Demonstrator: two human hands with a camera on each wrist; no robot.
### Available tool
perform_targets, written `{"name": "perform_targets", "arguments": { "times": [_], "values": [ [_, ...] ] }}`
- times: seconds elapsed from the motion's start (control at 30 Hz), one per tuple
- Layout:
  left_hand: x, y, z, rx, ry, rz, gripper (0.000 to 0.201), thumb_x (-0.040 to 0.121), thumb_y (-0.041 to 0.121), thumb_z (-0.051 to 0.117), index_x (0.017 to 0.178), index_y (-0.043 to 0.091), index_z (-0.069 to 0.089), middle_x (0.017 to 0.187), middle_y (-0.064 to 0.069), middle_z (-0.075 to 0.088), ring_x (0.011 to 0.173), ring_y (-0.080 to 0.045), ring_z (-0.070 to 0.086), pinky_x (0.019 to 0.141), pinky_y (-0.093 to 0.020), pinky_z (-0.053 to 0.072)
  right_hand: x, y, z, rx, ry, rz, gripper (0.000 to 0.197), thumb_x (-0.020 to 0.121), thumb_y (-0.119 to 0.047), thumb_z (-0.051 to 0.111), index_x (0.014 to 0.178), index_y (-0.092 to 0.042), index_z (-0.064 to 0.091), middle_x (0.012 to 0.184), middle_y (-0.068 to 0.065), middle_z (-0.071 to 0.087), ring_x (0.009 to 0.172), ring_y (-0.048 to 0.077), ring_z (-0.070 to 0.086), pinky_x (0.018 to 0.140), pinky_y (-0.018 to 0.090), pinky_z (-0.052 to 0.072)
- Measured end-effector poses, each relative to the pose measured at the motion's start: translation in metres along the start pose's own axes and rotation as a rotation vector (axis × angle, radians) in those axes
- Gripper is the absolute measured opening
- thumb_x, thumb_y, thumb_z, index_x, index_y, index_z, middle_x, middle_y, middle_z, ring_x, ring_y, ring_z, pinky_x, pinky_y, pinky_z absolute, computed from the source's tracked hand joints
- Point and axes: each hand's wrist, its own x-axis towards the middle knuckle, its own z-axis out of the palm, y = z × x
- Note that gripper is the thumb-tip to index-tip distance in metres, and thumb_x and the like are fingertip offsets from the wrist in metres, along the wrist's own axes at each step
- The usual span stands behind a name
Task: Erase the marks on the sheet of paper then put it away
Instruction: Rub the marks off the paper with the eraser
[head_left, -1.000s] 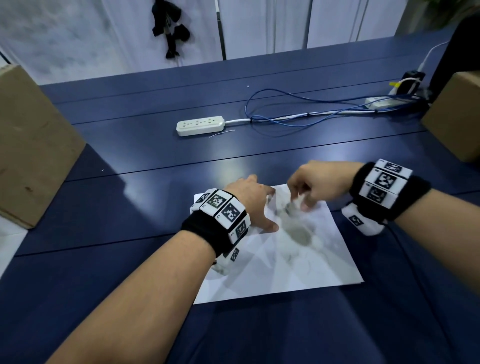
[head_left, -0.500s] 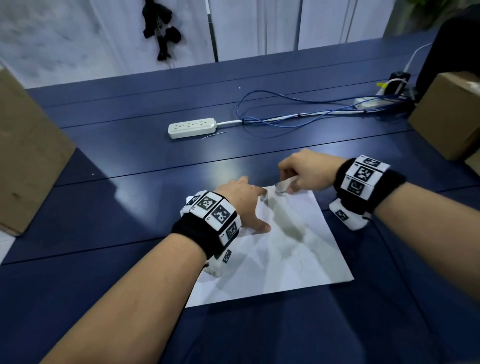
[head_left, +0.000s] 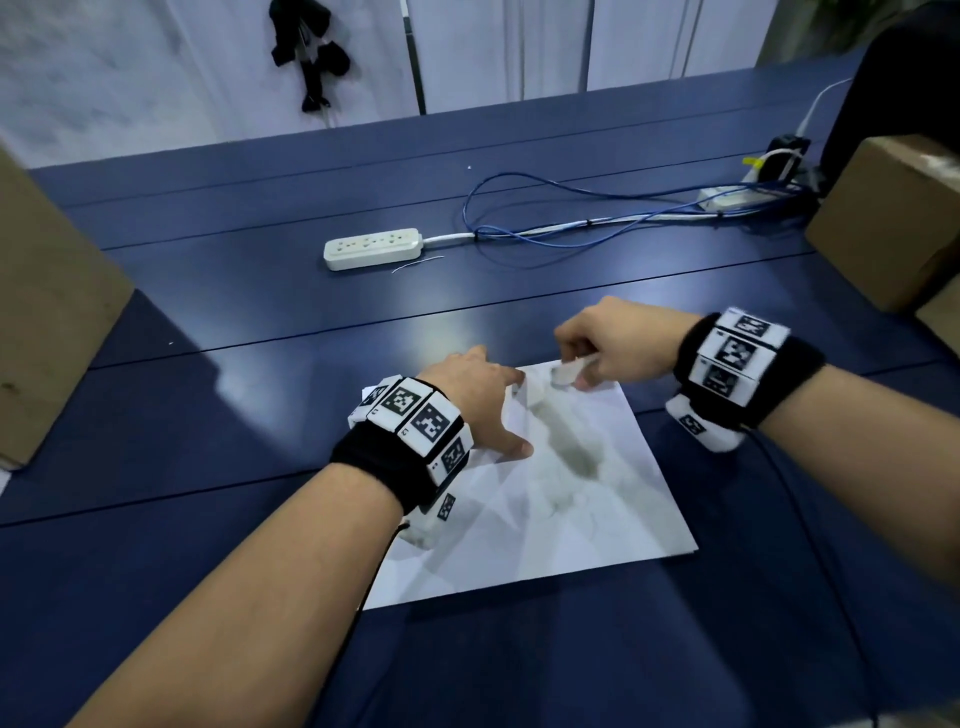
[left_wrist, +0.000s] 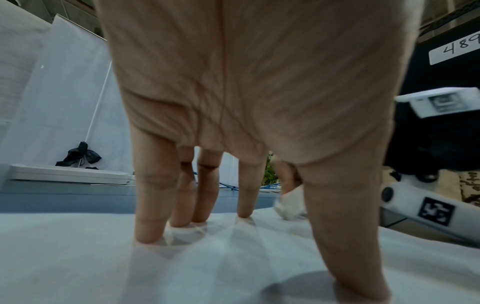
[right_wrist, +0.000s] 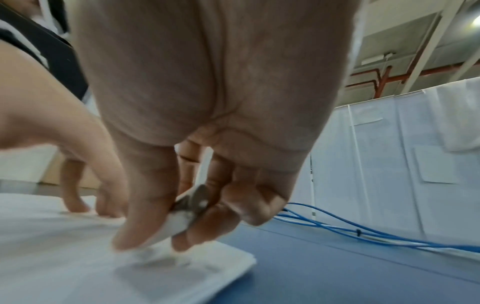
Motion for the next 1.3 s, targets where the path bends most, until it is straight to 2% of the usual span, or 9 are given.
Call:
{"name": "perform_targets", "arguments": {
  "times": [0.13,0.37,0.57,0.77,0.83,0.97,1.17,1.23,1.3],
  "values": [
    [0.001,0.0,0.0,0.005,-0.007,0.007,0.096,0.069,0.072,0.068,0.15,0.038,0.031,0.126,-0.004,0.044,0.118,-0.026,0.05,0.089,-0.038,0.047,-0.018,-0.009,0.008,0.095,-0.336,-0.086,0.023,0.066,-0.016,0.08,0.073,-0.03,0.064,0.07,-0.015,0.065,0.064,-0.001,0.056,0.064,0.023,0.047],
    [-0.002,0.002,-0.003,0.01,-0.011,0.011,0.088,0.07,0.071,0.069,0.145,0.037,0.037,0.122,-0.005,0.045,0.114,-0.028,0.05,0.085,-0.039,0.048,0.009,0.006,0.0,-0.014,0.074,0.047,0.02,0.075,-0.029,0.074,0.074,-0.029,0.054,0.07,-0.011,0.057,0.076,0.019,0.058,0.068,0.033,0.047],
    [-0.001,0.001,-0.001,0.007,-0.003,0.008,0.094,0.069,0.072,0.069,0.149,0.038,0.033,0.126,-0.004,0.044,0.117,-0.026,0.05,0.088,-0.039,0.048,-0.022,-0.008,0.008,0.108,-0.314,-0.078,0.02,0.069,-0.016,0.08,0.079,-0.025,0.065,0.069,-0.006,0.065,0.062,0.001,0.057,0.065,0.024,0.048],
    [-0.003,0.002,-0.003,0.01,-0.011,0.002,0.09,0.069,0.072,0.068,0.146,0.04,0.035,0.123,-0.004,0.044,0.114,-0.026,0.05,0.087,-0.039,0.049,0.011,0.007,-0.001,-0.022,0.077,0.086,0.017,0.075,-0.027,0.075,0.083,-0.027,0.059,0.079,-0.007,0.063,0.082,0.021,0.06,0.07,0.032,0.047],
    [-0.003,0.002,-0.002,0.003,-0.001,0.003,0.089,0.069,0.072,0.069,0.146,0.039,0.037,0.122,-0.003,0.045,0.113,-0.026,0.051,0.086,-0.039,0.049,0.002,0.005,0.001,-0.009,0.016,0.052,0.02,0.074,-0.024,0.076,0.08,-0.028,0.057,0.075,-0.01,0.061,0.076,0.016,0.057,0.067,0.029,0.044],
    [-0.002,0.001,0.0,-0.001,-0.001,0.005,0.094,0.069,0.071,0.069,0.149,0.038,0.032,0.125,-0.003,0.044,0.117,-0.026,0.049,0.087,-0.038,0.046,-0.025,-0.011,0.007,0.107,-0.352,-0.06,0.023,0.07,-0.011,0.078,0.075,-0.028,0.063,0.068,-0.007,0.065,0.06,0.0,0.055,0.059,0.018,0.043],
    [-0.004,0.003,-0.003,0.0,-0.011,-0.002,0.09,0.069,0.071,0.069,0.146,0.041,0.035,0.123,-0.003,0.044,0.115,-0.027,0.049,0.088,-0.04,0.049,0.008,0.006,-0.003,-0.022,0.036,0.084,0.02,0.075,-0.025,0.075,0.079,-0.029,0.056,0.075,-0.011,0.059,0.08,0.018,0.059,0.064,0.027,0.039],
    [-0.003,0.002,-0.002,-0.003,-0.008,-0.003,0.091,0.069,0.071,0.069,0.147,0.041,0.034,0.123,-0.003,0.044,0.115,-0.026,0.049,0.088,-0.04,0.049,0.002,0.008,-0.001,-0.001,0.028,0.064,0.024,0.074,-0.023,0.076,0.074,-0.029,0.053,0.071,-0.011,0.06,0.075,0.014,0.059,0.06,0.024,0.039],
    [-0.002,0.001,0.0,-0.009,-0.002,-0.002,0.091,0.069,0.071,0.069,0.147,0.039,0.035,0.123,-0.003,0.044,0.115,-0.026,0.05,0.087,-0.038,0.048,-0.013,0.002,0.003,0.058,-0.13,-0.001,0.026,0.071,-0.017,0.079,0.072,-0.03,0.056,0.066,-0.011,0.06,0.064,0.003,0.055,0.055,0.014,0.039]
  ]
}}
